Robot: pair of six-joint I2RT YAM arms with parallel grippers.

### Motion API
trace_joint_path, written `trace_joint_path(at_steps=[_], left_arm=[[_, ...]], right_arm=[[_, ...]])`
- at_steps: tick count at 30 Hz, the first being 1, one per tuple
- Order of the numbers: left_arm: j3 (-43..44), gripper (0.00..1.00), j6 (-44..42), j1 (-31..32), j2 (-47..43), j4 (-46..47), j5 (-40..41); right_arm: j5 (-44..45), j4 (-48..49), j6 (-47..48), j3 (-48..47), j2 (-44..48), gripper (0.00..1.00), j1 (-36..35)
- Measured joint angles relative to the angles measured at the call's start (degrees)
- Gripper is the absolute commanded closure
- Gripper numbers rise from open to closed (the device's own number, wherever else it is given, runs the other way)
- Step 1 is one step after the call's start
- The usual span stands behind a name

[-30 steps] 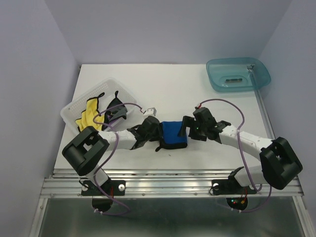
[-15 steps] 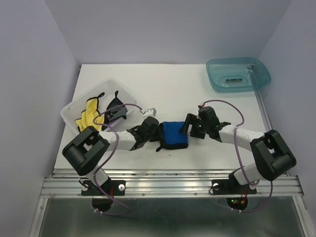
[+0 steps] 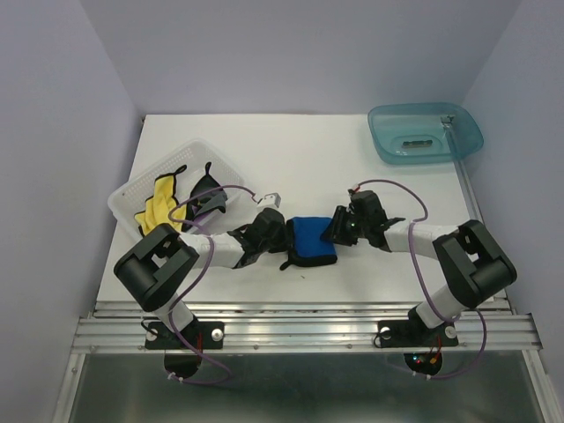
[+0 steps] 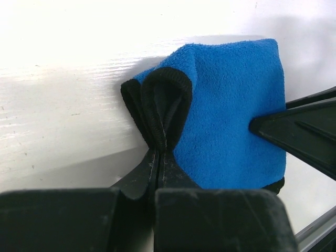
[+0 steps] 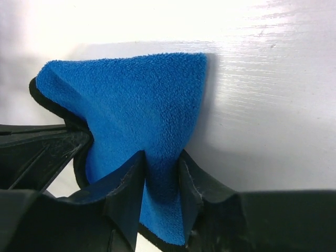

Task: Fold and stack the towels
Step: Neatly place the folded towel into the bin

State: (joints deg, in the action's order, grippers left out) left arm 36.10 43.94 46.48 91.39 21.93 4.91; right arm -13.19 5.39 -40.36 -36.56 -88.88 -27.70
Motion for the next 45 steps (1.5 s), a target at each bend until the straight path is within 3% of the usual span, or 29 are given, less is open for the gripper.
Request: trace_joint_path(at_steps=[4, 7, 8, 9, 15, 18, 21, 24, 26, 36, 45], left_arm=[[0.00, 1.00, 0.00, 0.00, 0.07, 0.17, -0.20], [0.00, 1.00, 0.00, 0.00, 0.07, 0.20, -0.35], [0.00, 1.00, 0.00, 0.00, 0.07, 0.22, -0.42], [0.00, 0.99, -0.02, 0.00, 0.07, 0.22, -0.44], [0.15, 0.58, -0.57, 0.00, 0.04, 0.00, -1.03], [0.90, 0.54, -1.11, 0.02, -0.28, -1.05, -1.44], [1.92, 0.29, -2.05, 0.02, -1.75, -3.65, -1.42], [2.82, 0.16, -3.28, 0.02, -5.68, -7.26, -0.96], [3.32, 0.02, -4.13, 0.02, -9.03, -9.35, -0.28], [5.92, 0.01, -8.90, -0.35, -24.24, -15.80, 5.51], [5.97, 0.01, -10.80, -3.34, -25.77, -18.99, 9.68]], right_arm=[[0.11, 0.52, 0.07, 0.00, -0.66, 0.76, 0.04], [0.13, 0.76, 0.46, -0.13, -1.38, 0.90, 0.04], [0.04, 0.81, 0.72, -0.24, -1.57, 0.98, 0.04], [0.09, 0.63, 0.87, -0.39, -1.66, 0.99, 0.04], [2.10, -1.51, 4.57, -1.07, -0.76, 0.99, -0.13], [5.42, -5.62, 7.41, -2.36, 0.79, 0.99, -0.13], [10.95, -11.04, 10.99, -5.22, 1.99, 0.99, -0.11], [15.30, -15.13, 14.40, -9.81, 2.08, 0.99, -0.09], [18.99, -17.16, 17.97, -14.05, 2.03, 0.99, -0.04], [26.80, -21.81, 37.53, -37.62, -6.99, 0.99, 3.93], [26.16, -25.83, 53.53, -58.29, -21.75, 0.99, 12.81]])
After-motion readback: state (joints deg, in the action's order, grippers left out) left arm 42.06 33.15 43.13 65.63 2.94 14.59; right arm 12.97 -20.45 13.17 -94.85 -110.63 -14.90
